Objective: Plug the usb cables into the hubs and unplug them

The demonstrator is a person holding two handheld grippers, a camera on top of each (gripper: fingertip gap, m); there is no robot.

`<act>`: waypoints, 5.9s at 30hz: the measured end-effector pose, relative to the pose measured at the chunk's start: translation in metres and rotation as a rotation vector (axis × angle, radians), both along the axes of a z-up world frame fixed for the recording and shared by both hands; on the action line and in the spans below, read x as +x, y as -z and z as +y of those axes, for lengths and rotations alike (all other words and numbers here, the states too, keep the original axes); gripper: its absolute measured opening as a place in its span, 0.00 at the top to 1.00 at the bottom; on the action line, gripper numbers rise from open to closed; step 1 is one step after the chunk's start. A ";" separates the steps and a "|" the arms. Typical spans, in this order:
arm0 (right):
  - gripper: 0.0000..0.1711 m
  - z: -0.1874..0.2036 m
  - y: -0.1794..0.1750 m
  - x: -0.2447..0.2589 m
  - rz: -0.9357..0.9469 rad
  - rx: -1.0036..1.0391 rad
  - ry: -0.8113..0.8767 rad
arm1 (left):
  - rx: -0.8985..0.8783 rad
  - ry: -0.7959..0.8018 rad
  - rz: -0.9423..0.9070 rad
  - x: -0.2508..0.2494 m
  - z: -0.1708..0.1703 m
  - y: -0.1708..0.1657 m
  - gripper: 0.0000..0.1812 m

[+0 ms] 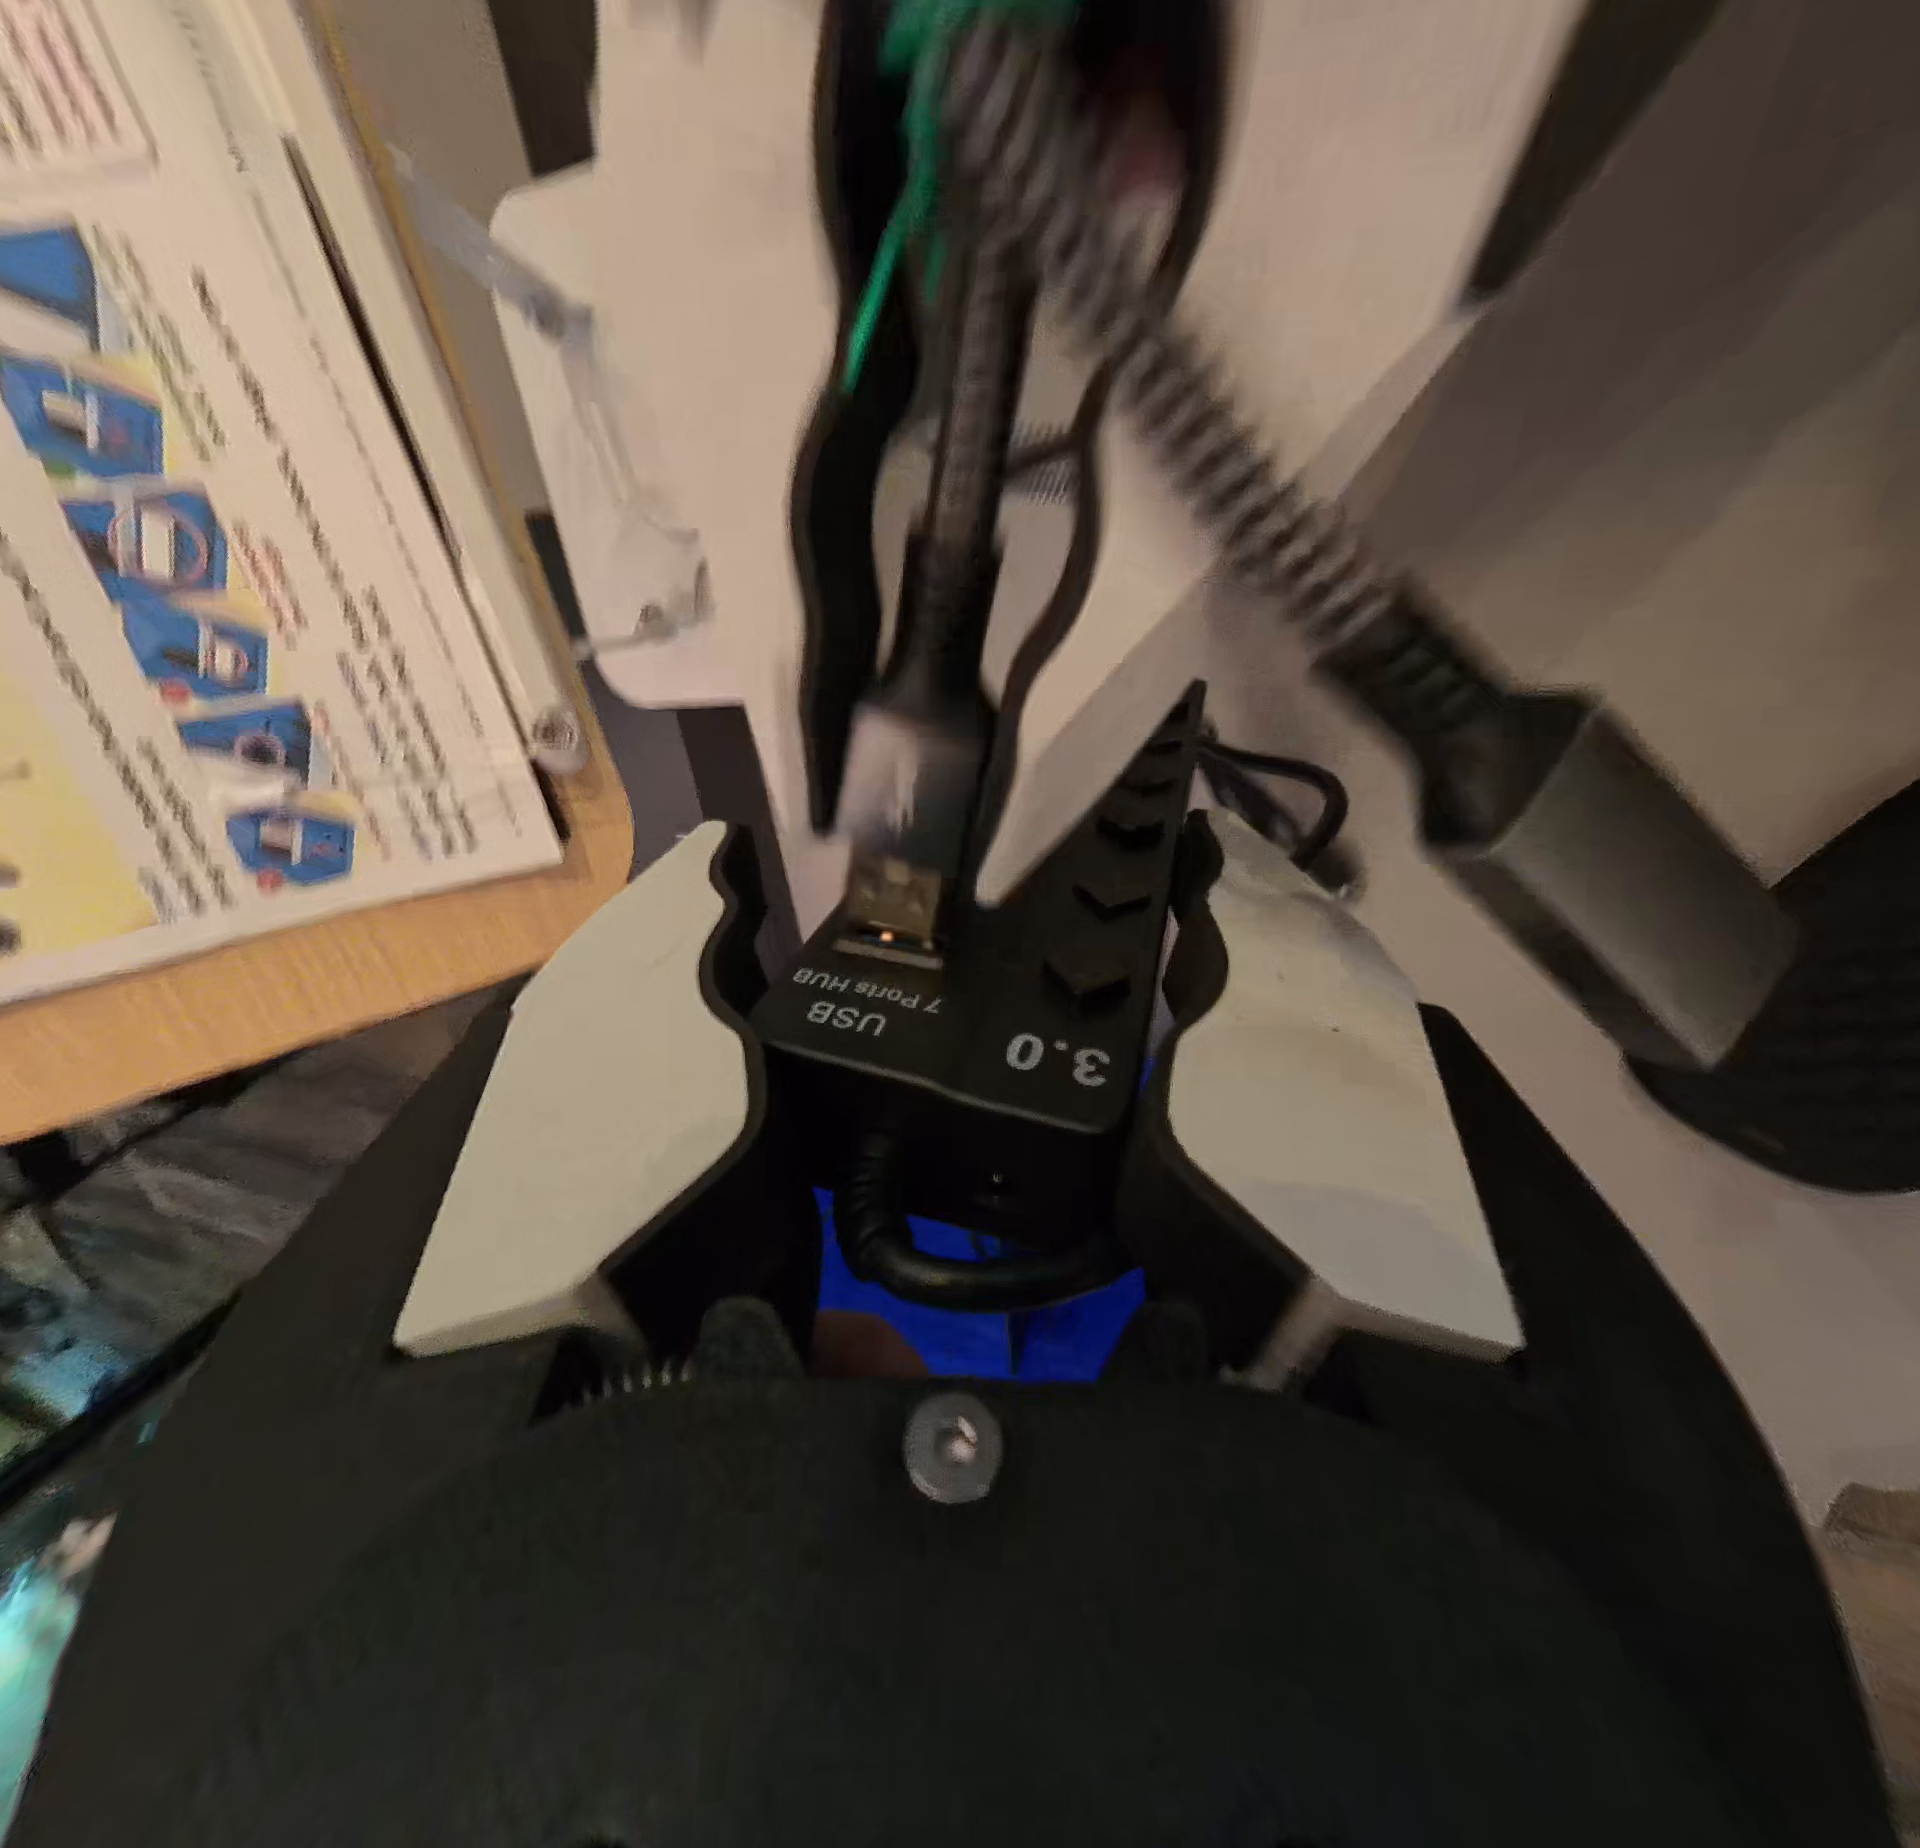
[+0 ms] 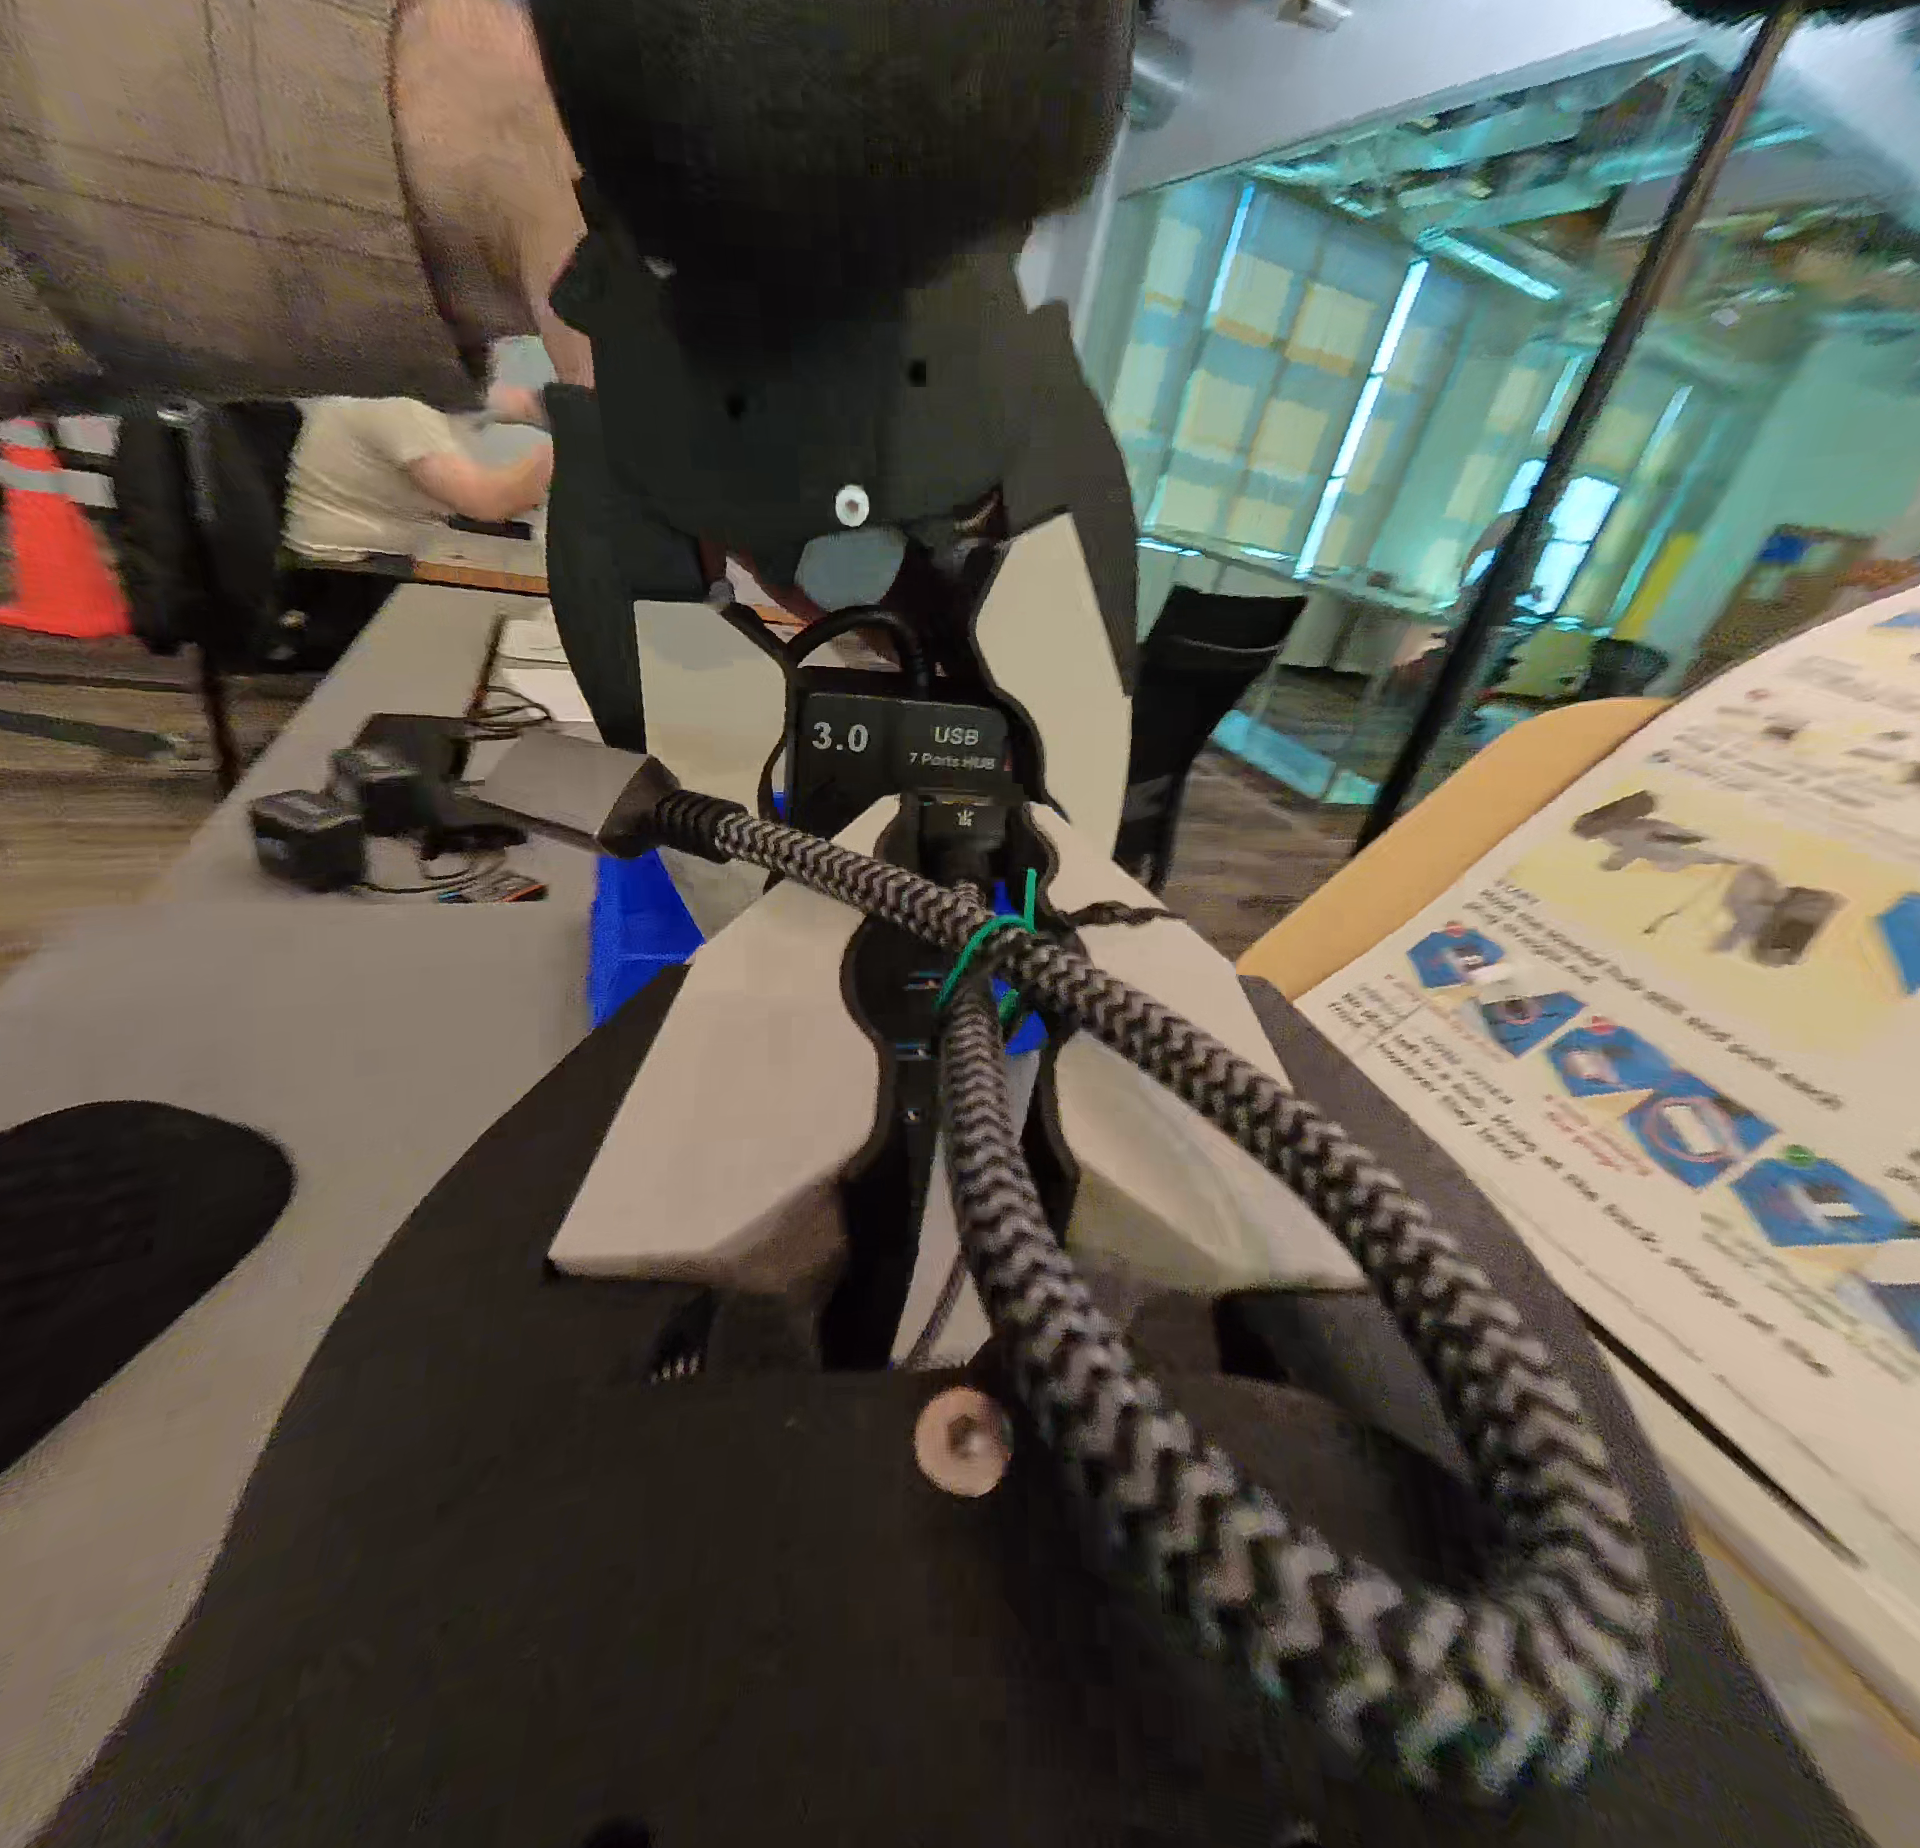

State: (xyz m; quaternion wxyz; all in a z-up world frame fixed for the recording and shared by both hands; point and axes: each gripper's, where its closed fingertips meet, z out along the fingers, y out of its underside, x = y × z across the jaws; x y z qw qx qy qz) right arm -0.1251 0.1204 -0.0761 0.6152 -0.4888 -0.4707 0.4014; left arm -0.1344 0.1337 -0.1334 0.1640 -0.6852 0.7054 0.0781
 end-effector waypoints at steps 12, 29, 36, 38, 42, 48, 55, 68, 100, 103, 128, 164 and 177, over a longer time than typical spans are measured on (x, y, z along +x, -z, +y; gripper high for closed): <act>0.92 0.004 -0.020 0.031 -0.028 0.023 0.030 | 0.080 -0.065 -0.055 -0.039 -0.017 -0.008 0.58; 0.92 0.127 0.028 0.362 -0.527 -0.040 0.715 | 0.074 -0.064 -0.282 -0.078 -0.061 0.006 0.58; 0.92 0.144 0.123 0.542 -1.081 -0.052 1.009 | 0.065 -0.052 -0.279 -0.072 -0.063 0.022 0.58; 0.92 0.144 0.148 0.561 -1.181 -0.062 1.004 | 0.066 -0.047 -0.277 -0.069 -0.061 0.023 0.58; 0.92 0.148 0.183 0.576 -1.351 -0.038 0.980 | 0.061 -0.036 -0.260 -0.063 -0.061 0.020 0.58; 0.92 0.151 0.227 0.604 -1.664 -0.078 0.905 | 0.062 -0.035 -0.240 -0.060 -0.060 0.015 0.58; 0.92 0.153 0.244 0.627 -2.089 -0.025 0.732 | 0.051 -0.026 -0.223 -0.055 -0.058 0.018 0.58; 0.87 0.146 0.276 0.602 -1.902 -0.296 0.547 | 0.041 -0.017 -0.209 -0.054 -0.057 0.022 0.58; 0.80 -0.032 0.001 0.004 -0.116 -0.039 -0.218 | -0.056 0.024 0.000 -0.030 -0.045 -0.024 0.58; 0.80 -0.032 0.008 -0.006 -0.071 -0.070 -0.241 | -0.070 0.041 0.035 -0.024 -0.043 -0.023 0.58; 0.93 -0.018 0.040 -0.022 0.046 -0.188 -0.185 | -0.088 0.066 0.064 -0.014 -0.027 0.008 0.58; 0.93 -0.012 0.029 -0.007 0.054 -0.195 -0.214 | -0.045 0.044 0.159 -0.039 -0.026 0.009 0.58; 0.94 -0.011 0.004 0.014 0.036 -0.098 -0.134 | -0.011 -0.001 0.064 -0.053 -0.038 0.009 0.58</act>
